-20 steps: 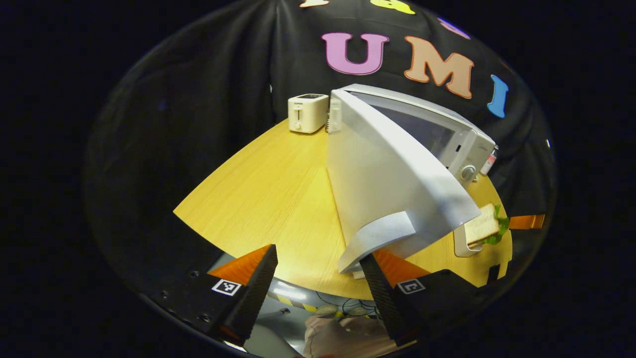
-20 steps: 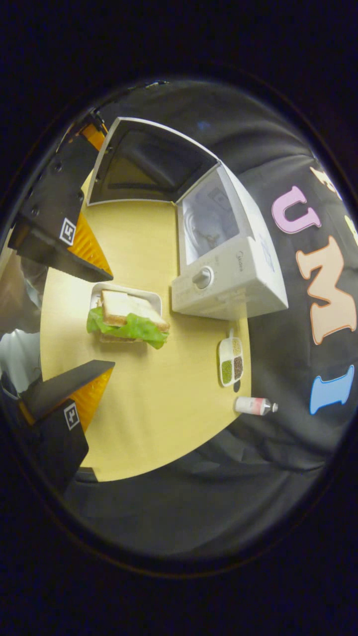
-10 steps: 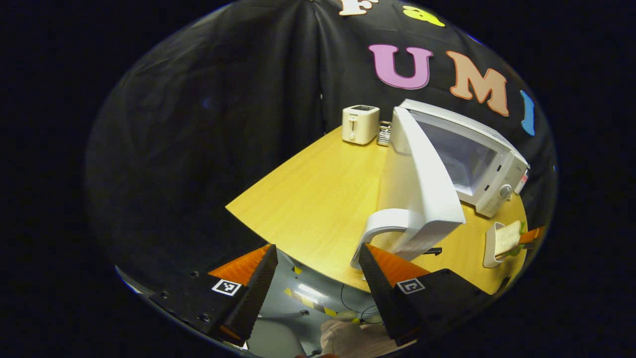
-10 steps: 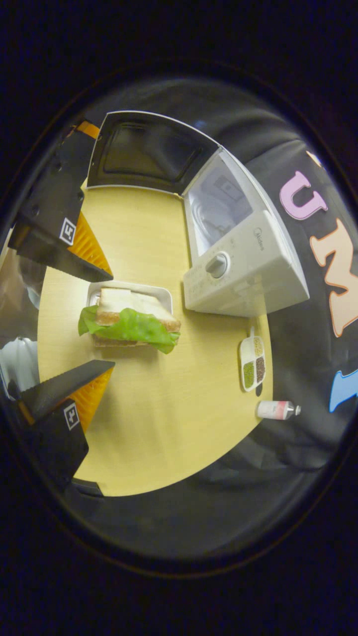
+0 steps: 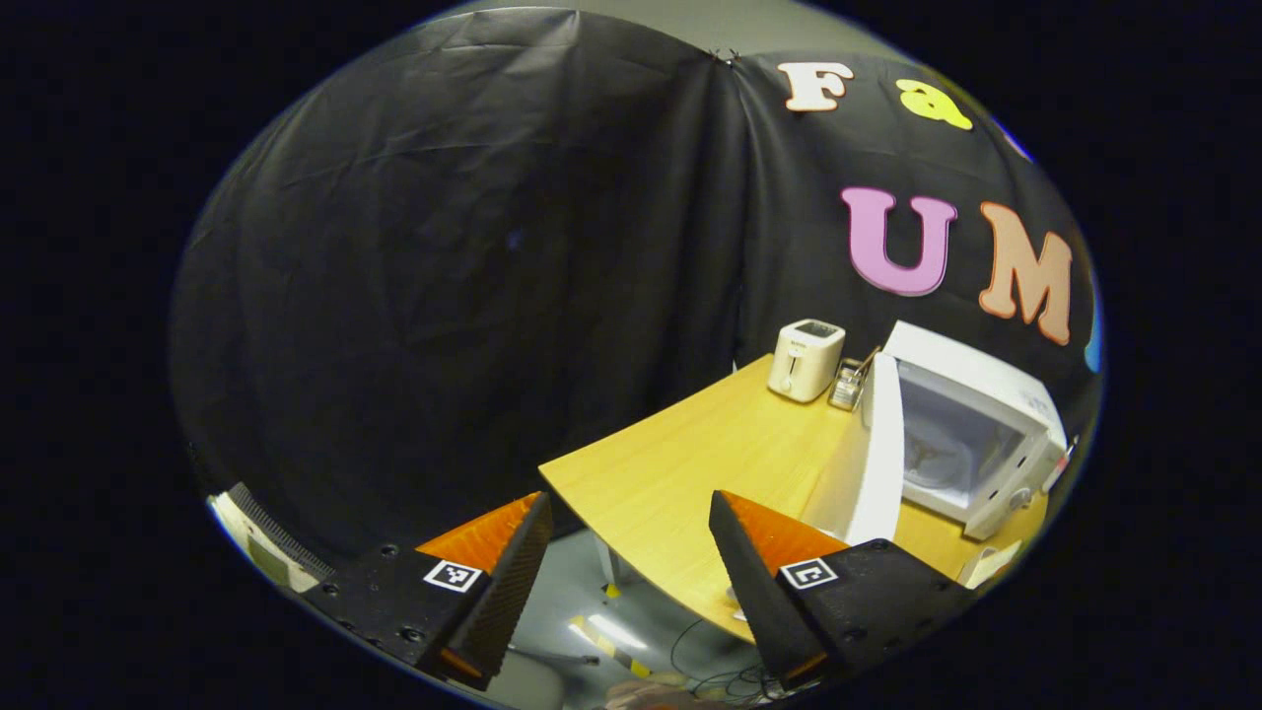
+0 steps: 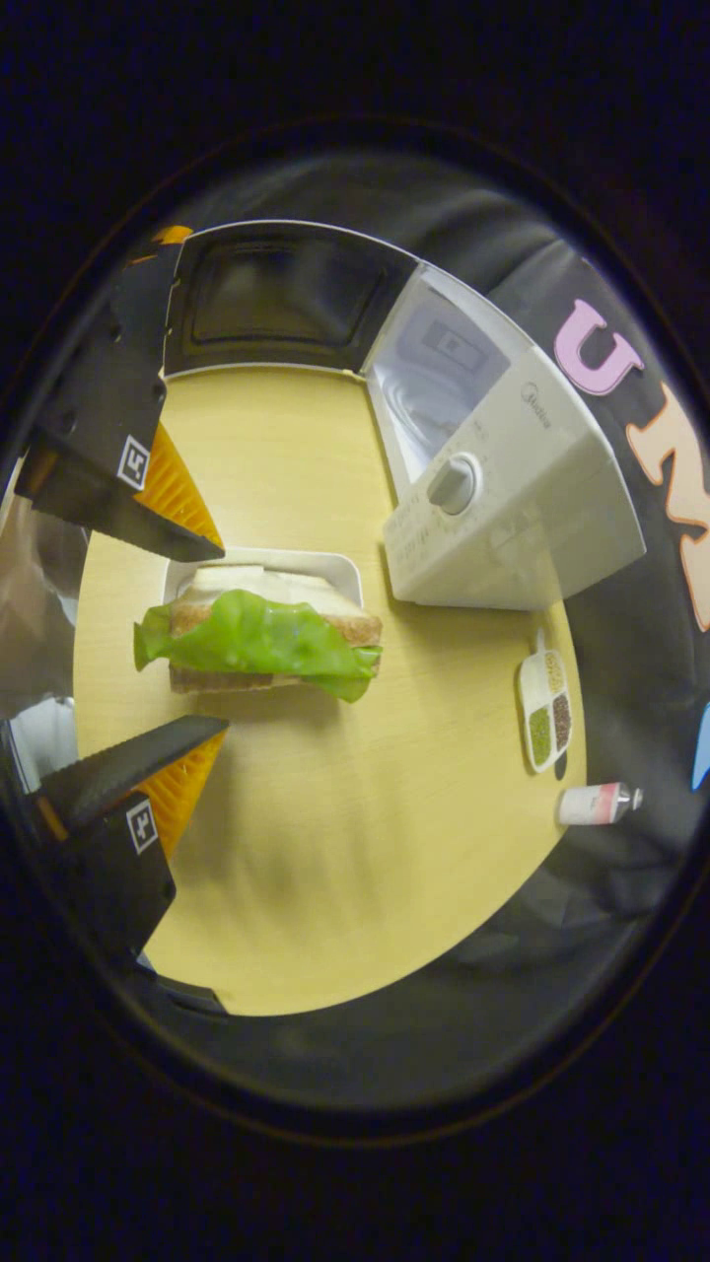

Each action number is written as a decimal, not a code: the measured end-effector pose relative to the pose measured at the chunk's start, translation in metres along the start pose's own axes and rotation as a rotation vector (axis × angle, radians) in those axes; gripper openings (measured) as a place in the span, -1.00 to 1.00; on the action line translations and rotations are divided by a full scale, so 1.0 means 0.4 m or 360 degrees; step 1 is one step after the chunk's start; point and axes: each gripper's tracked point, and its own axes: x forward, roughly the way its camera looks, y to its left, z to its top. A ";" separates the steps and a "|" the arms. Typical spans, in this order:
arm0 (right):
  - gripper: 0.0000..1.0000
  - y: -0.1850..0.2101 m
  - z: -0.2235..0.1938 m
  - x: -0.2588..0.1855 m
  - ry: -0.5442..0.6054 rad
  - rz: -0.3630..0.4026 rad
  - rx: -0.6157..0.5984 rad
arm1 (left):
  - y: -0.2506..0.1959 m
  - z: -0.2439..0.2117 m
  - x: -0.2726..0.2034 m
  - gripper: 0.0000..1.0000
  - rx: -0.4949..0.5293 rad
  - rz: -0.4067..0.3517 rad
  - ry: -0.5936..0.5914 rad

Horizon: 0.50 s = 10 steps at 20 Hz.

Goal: Open the microwave oven with the left hand, put the food in, and close the microwave oven.

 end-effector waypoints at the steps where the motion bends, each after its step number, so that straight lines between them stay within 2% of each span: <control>1: 0.75 0.013 -0.004 0.006 0.0023 0.0041 0.0056 | -0.018 0.027 -0.010 0.86 -0.0030 -0.0025 -0.0040; 2: 0.56 0.016 -0.005 0.006 0.0039 0.0054 0.0087 | -0.031 0.049 -0.016 0.87 -0.0041 -0.0042 -0.0079; 3: 0.49 0.009 -0.005 0.011 0.0038 0.0049 0.0088 | -0.044 0.075 -0.018 0.87 -0.0028 -0.0052 -0.0113; 5: 0.49 -0.010 0.000 0.021 0.0028 0.0005 0.0114 | -0.069 0.105 -0.031 0.87 0.0004 -0.0079 -0.0170; 7: -0.10 -0.002 -0.004 0.015 0.0053 0.0057 0.0195 | -0.116 0.113 -0.048 0.87 0.0005 -0.0141 -0.0177; 9: -0.19 0.006 0.004 0.013 0.0023 0.0111 0.0227 | -0.133 0.110 -0.051 0.87 0.0026 -0.0153 -0.0169; 10: -0.09 0.008 0.007 0.011 -0.0017 0.0136 0.0226 | -0.141 0.109 -0.057 0.89 0.0031 -0.0160 -0.0169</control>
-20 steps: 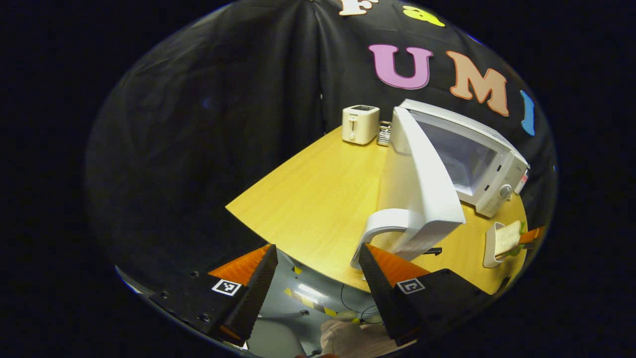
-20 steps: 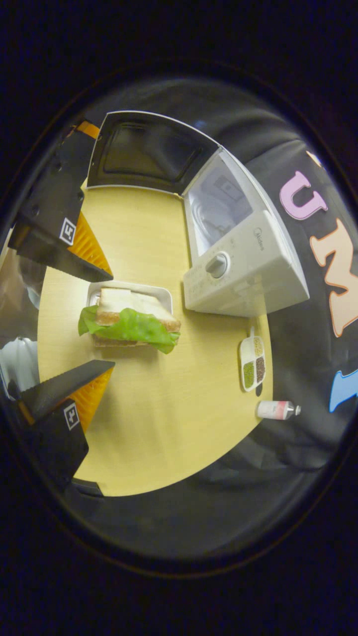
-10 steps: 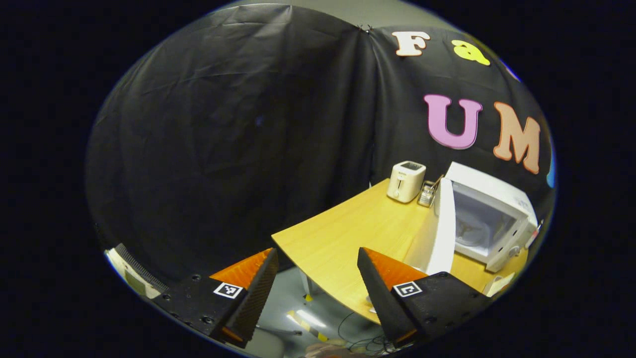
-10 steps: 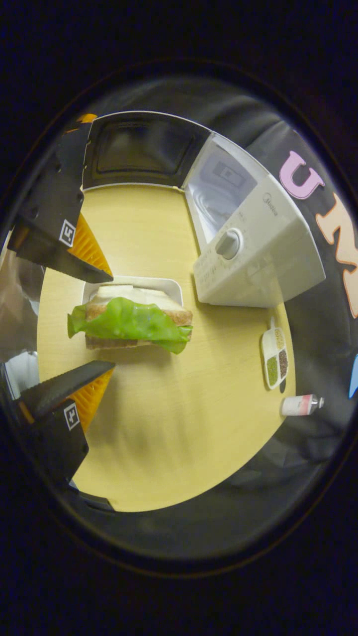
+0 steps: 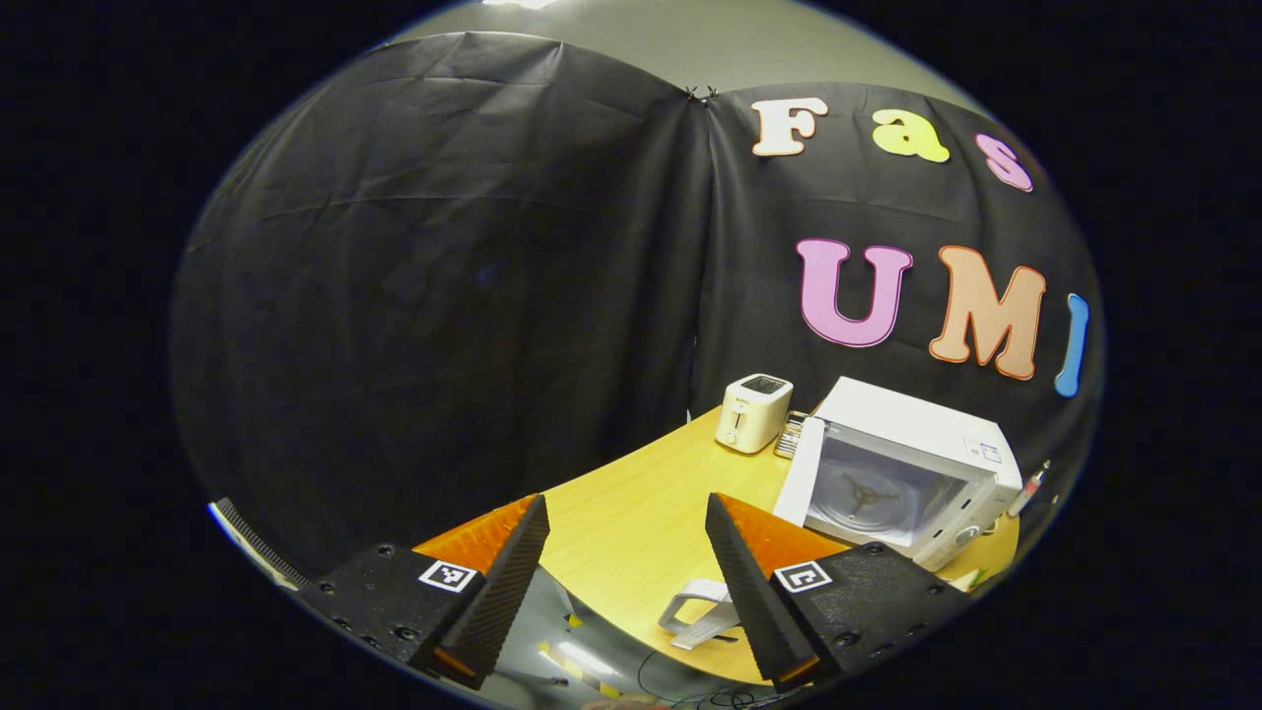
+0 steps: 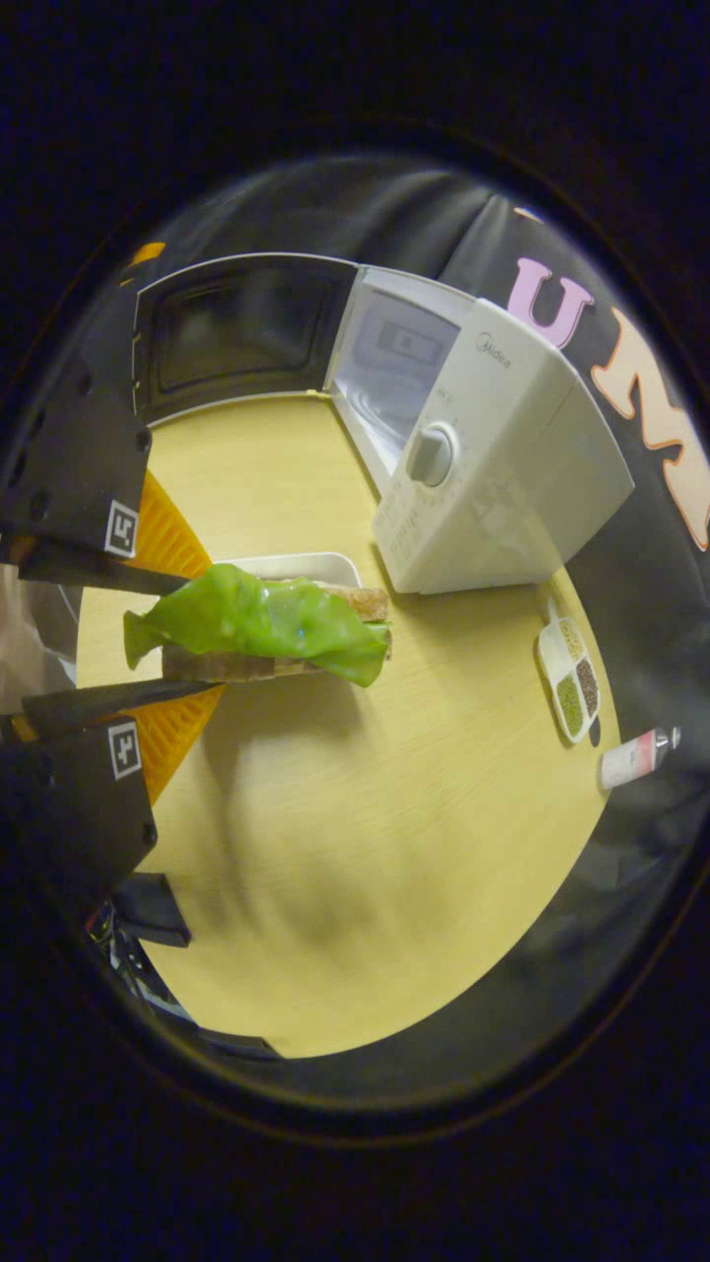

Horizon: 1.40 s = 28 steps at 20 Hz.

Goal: Open the microwave oven with the left hand, put the food in, and close the microwave oven.

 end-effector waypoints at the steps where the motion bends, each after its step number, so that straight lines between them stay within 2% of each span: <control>1: -0.29 0.008 0.009 -0.017 -0.0024 0.0025 0.0002 | -0.007 0.004 -0.005 0.88 0.0000 -0.0010 -0.0003; 2: -0.50 0.006 0.005 -0.010 -0.0049 0.0041 -0.0010 | -0.011 0.007 -0.004 0.87 -0.0002 -0.0014 -0.0004; 3: -0.36 0.004 0.009 -0.013 -0.0083 0.0050 -0.0019 | -0.012 0.008 -0.004 0.87 0.0000 -0.0014 -0.0005; 4: -0.50 0.007 0.011 -0.018 -0.0115 0.0066 -0.0031 | -0.011 0.011 -0.002 0.88 0.0004 -0.0008 -0.0009; 5: -0.36 0.012 0.012 -0.026 -0.0140 0.0084 -0.0036 | -0.012 0.013 0.000 0.87 0.0010 -0.0004 -0.0013; 6: -0.36 0.014 0.009 -0.030 -0.0138 0.0106 -0.0037 | -0.015 0.012 -0.001 0.88 0.0019 -0.0006 -0.0015; 7: -0.50 0.017 0.005 -0.034 -0.0127 0.0125 -0.0032 | -0.019 0.014 0.000 0.87 0.0032 -0.0016 -0.0012; 8: -0.50 0.019 0.003 -0.038 -0.0124 0.0139 -0.0021 | -0.020 0.016 -0.001 0.87 0.0050 -0.0026 -0.0010; 9: -0.36 0.020 0.005 -0.043 -0.0132 0.0151 -0.0015 | -0.020 0.019 0.003 0.88 0.0071 -0.0032 -0.0015; 11: -0.36 0.028 0.006 -0.062 -0.0167 0.0176 -0.0007 | -0.029 0.023 0.017 0.88 0.0100 -0.0045 -0.0025; 12: -0.50 0.035 0.006 -0.074 -0.0186 0.0194 0.0003 | -0.035 0.030 0.026 0.87 0.0099 -0.0062 -0.0033; 13: -0.50 0.042 0.005 -0.086 -0.0208 0.0211 0.0014 | -0.043 0.032 0.035 0.87 0.0096 -0.0086 -0.0032; 14: -0.36 0.051 0.002 -0.098 -0.0226 0.0226 0.0024 | -0.045 0.028 0.048 0.87 0.0101 -0.0102 -0.0025; 15: -0.50 0.061 -0.004 -0.107 -0.0245 0.0234 0.0036 | -0.046 0.023 0.067 0.87 0.0111 -0.0118 -0.0018; 17: -0.50 0.084 -0.022 -0.125 -0.0272 0.0236 0.0055 | -0.053 0.022 0.109 0.87 0.0123 -0.0169 -0.0008; 20: -0.50 0.150 -0.052 -0.135 -0.0308 0.0249 0.0112 | -0.072 0.019 0.174 0.87 0.0146 -0.0280 0.0022; 27: -0.50 0.390 -0.124 -0.095 -0.0353 0.0398 0.0191 | -0.110 0.001 0.308 0.87 0.0274 -0.0566 0.0086; 28: -0.36 0.429 -0.129 -0.083 -0.0358 0.0434 0.0212 | -0.113 -0.002 0.322 0.88 0.0271 -0.0601 0.0097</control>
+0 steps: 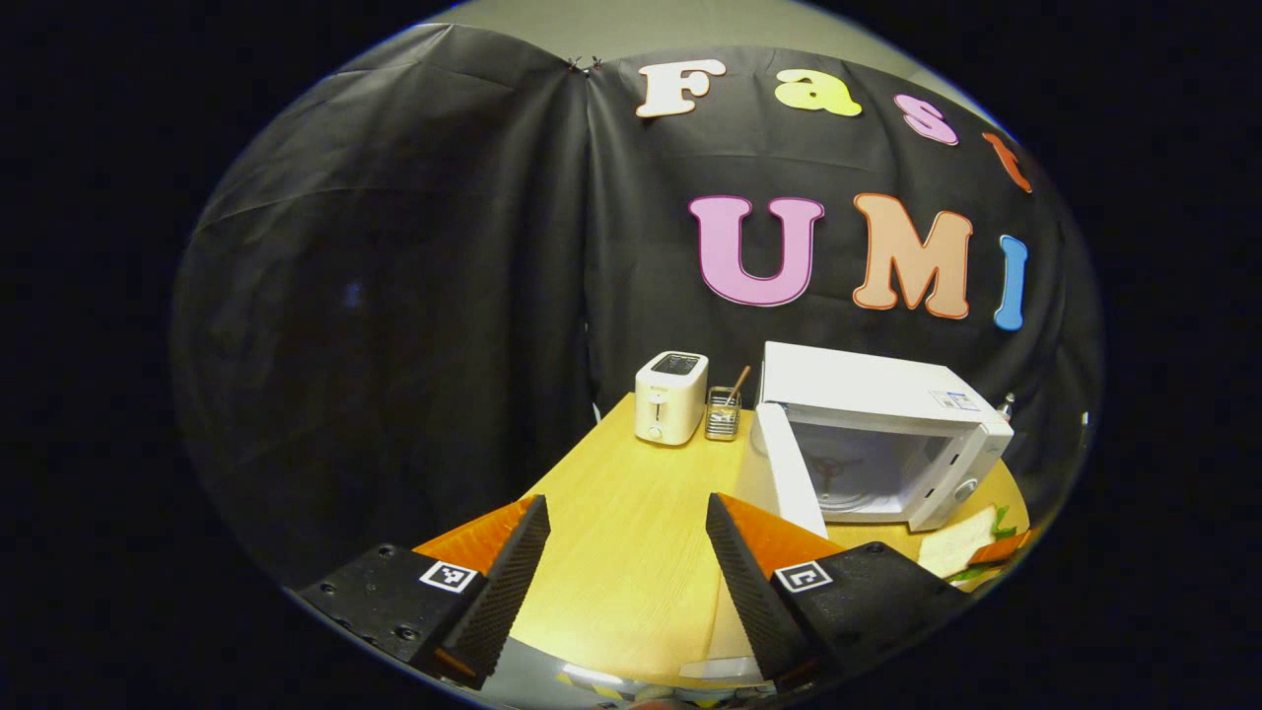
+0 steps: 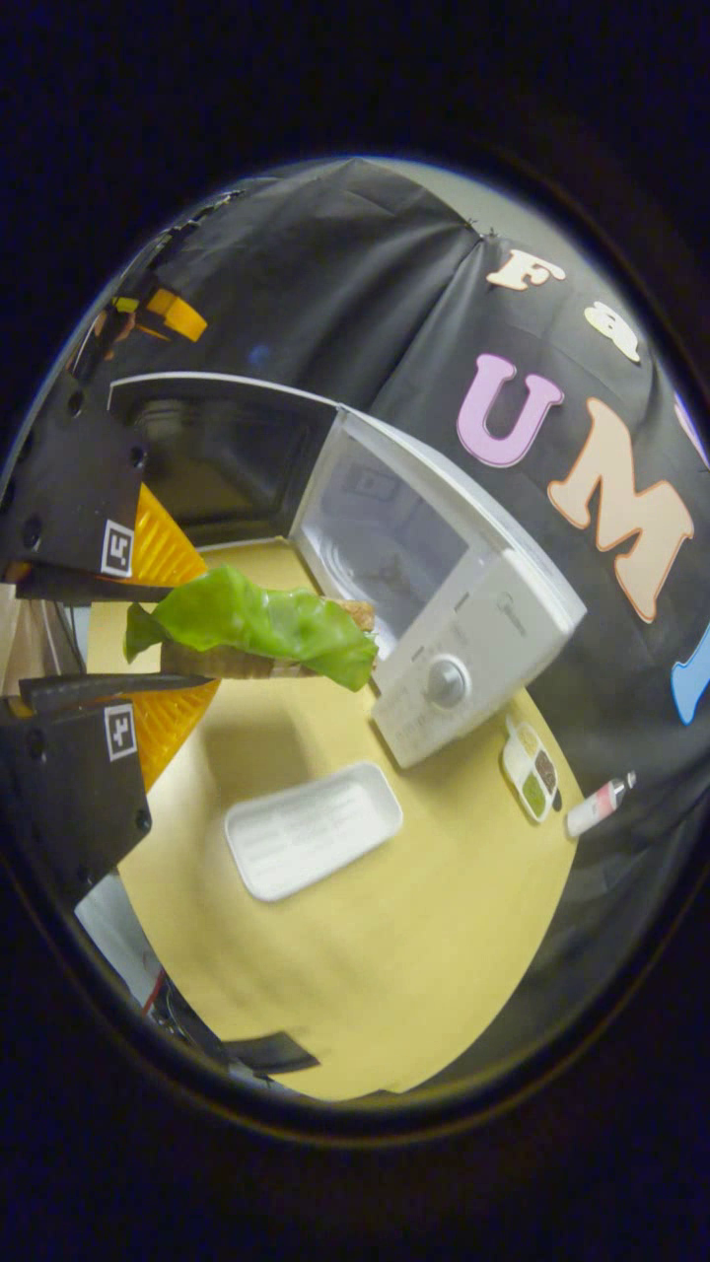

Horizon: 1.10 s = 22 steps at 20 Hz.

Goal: Open the microwave oven with the left hand, put the food in, and close the microwave oven.

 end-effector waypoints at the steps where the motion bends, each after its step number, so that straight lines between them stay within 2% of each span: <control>1: -0.36 0.034 -0.012 0.020 -0.0005 0.0033 0.0023 | 0.003 -0.003 0.011 0.88 -0.0001 -0.0024 0.0008; 7: -0.36 0.191 -0.036 0.173 -0.0107 0.0209 0.0198 | 0.013 -0.014 0.058 0.88 0.0057 -0.0154 0.0022; 11: -0.36 0.250 -0.013 0.269 -0.0219 0.0256 0.0269 | 0.024 -0.047 0.067 0.88 0.0057 -0.0205 0.0080; 17: -0.36 0.280 0.054 0.392 -0.0397 0.0215 0.0270 | 0.024 -0.095 0.059 0.88 0.0064 -0.0288 0.0151; 18: -0.36 0.283 0.070 0.416 -0.0430 0.0210 0.0279 | 0.026 -0.101 0.059 0.80 0.0058 -0.0293 0.0160; 19: -0.36 0.287 0.082 0.442 -0.0455 0.0206 0.0286 | 0.030 -0.108 0.061 0.88 0.0050 -0.0292 0.0172; 22: -0.36 0.294 0.101 0.509 -0.0491 0.0172 0.0270 | 0.049 -0.134 0.063 0.88 -0.0008 -0.0272 0.0222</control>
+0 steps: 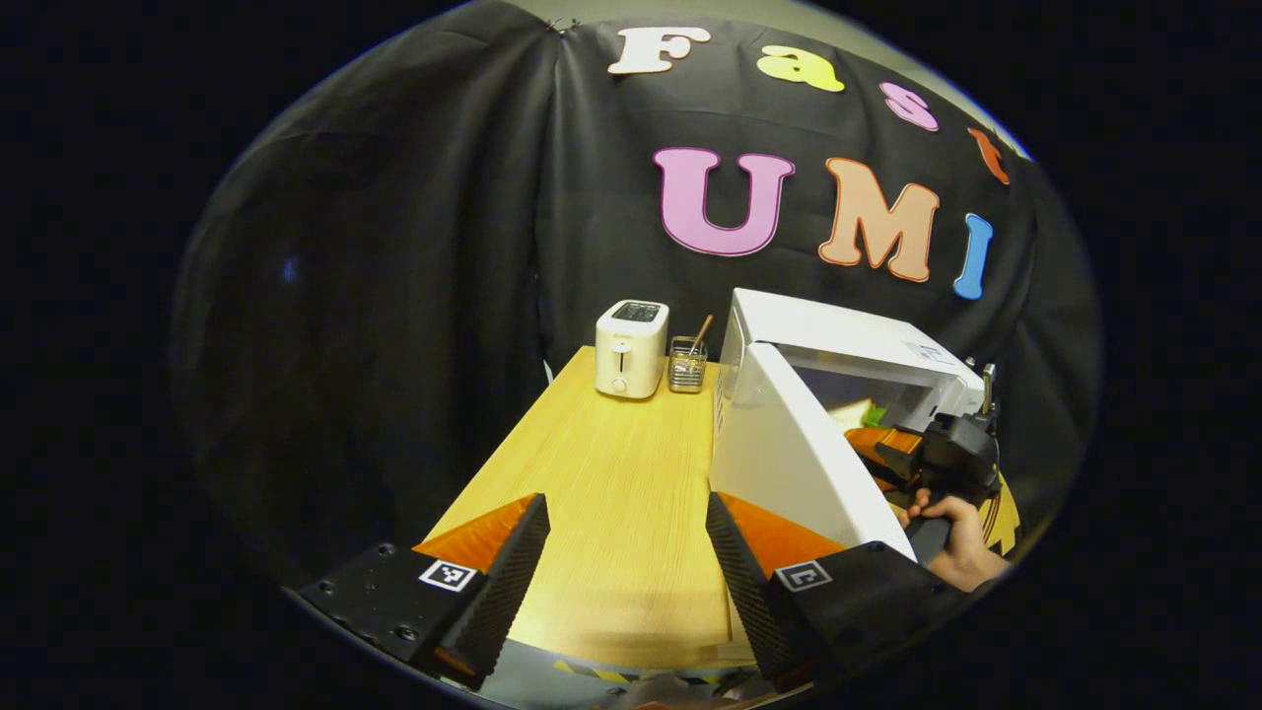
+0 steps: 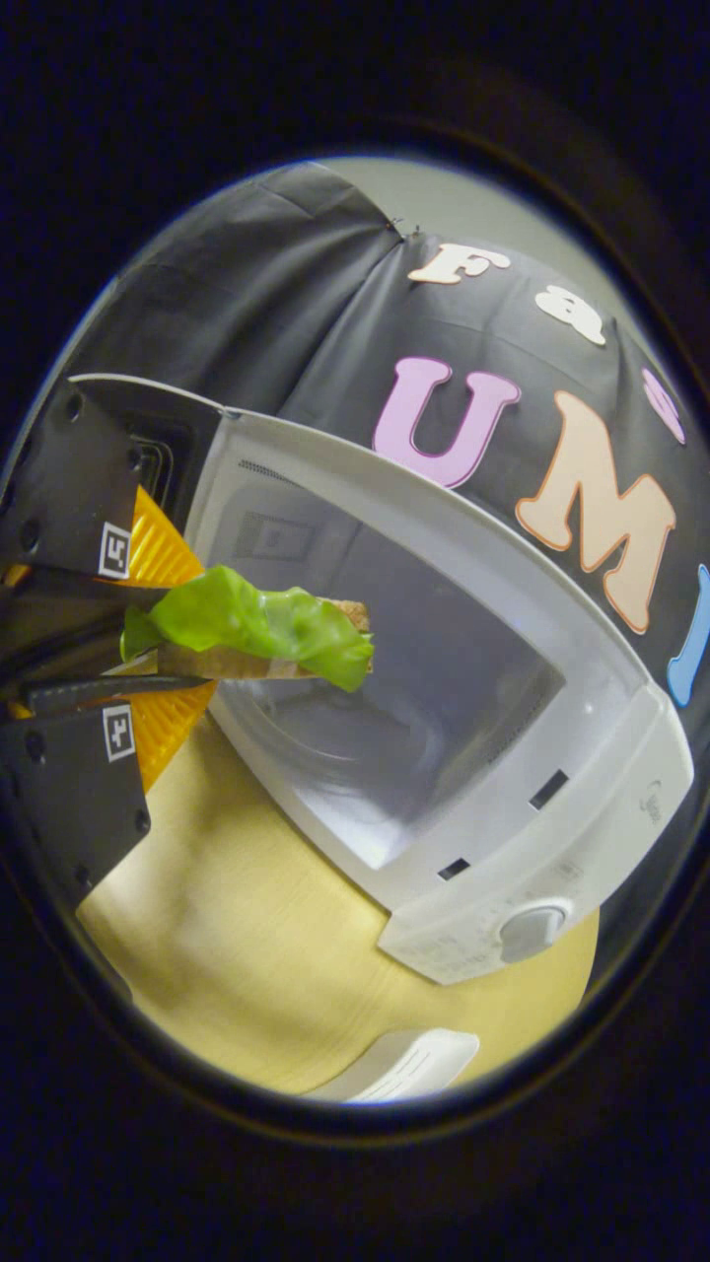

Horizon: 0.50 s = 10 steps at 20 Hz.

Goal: Open the microwave oven with the left hand, put the food in, and close the microwave oven.

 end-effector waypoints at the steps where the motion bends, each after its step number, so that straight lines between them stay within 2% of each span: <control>1: -0.36 0.002 0.000 0.022 -0.0014 -0.0003 -0.0009 | 0.006 -0.009 0.000 0.88 -0.0014 0.0000 0.0015; 8: -0.36 -0.012 0.078 0.125 -0.0199 -0.0123 -0.0090 | 0.013 -0.042 0.000 0.89 0.0013 -0.0036 0.0105; 10: -0.37 -0.025 0.103 0.144 -0.0255 -0.0171 -0.0179 | 0.022 -0.037 -0.002 0.89 -0.0016 -0.0033 0.0100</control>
